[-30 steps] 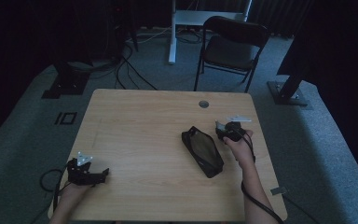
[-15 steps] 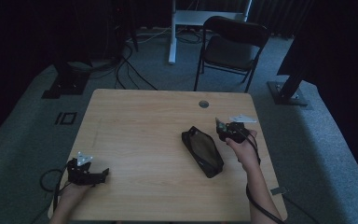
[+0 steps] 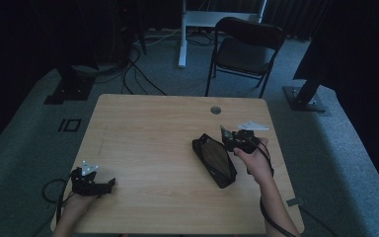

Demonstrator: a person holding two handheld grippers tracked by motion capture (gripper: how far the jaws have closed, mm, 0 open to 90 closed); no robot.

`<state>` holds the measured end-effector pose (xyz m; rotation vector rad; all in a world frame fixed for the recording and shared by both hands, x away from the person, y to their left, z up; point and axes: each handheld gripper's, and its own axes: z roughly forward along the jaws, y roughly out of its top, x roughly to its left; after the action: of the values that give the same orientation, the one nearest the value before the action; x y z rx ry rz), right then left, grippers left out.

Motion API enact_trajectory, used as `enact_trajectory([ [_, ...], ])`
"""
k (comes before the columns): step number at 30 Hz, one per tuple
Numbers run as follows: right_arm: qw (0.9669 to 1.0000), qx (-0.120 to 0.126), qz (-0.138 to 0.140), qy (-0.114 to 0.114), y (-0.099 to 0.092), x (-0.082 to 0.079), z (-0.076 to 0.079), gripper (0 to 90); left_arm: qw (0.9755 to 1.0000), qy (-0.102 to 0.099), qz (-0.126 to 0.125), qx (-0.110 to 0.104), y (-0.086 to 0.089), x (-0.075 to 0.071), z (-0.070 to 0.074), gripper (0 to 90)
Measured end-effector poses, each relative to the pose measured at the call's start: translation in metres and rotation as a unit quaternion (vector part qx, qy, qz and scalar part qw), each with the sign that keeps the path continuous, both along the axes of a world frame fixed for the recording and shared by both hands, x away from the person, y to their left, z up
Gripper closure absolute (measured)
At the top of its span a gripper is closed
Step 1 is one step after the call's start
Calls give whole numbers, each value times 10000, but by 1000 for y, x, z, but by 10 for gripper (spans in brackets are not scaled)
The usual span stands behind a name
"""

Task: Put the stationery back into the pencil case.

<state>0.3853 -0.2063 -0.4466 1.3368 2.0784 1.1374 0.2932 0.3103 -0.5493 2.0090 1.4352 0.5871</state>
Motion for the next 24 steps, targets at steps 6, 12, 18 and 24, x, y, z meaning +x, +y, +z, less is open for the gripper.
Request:
enact_trajectory([
  [6,9999,61,111,53,12,-5,2,495,10000,0,-2,2,0,0,0,2],
  [12,9996,17,230,157,24,-9,0,496,10000,-1,0,0,0,0,0,2],
  [18,9990,-99,336,279,33,-13,-3,496,10000,0,-2,3,0,0,0,2],
  [24,9981,-124,445,409,38,-15,-10,496,10000,-1,0,-1,0,0,0,2],
])
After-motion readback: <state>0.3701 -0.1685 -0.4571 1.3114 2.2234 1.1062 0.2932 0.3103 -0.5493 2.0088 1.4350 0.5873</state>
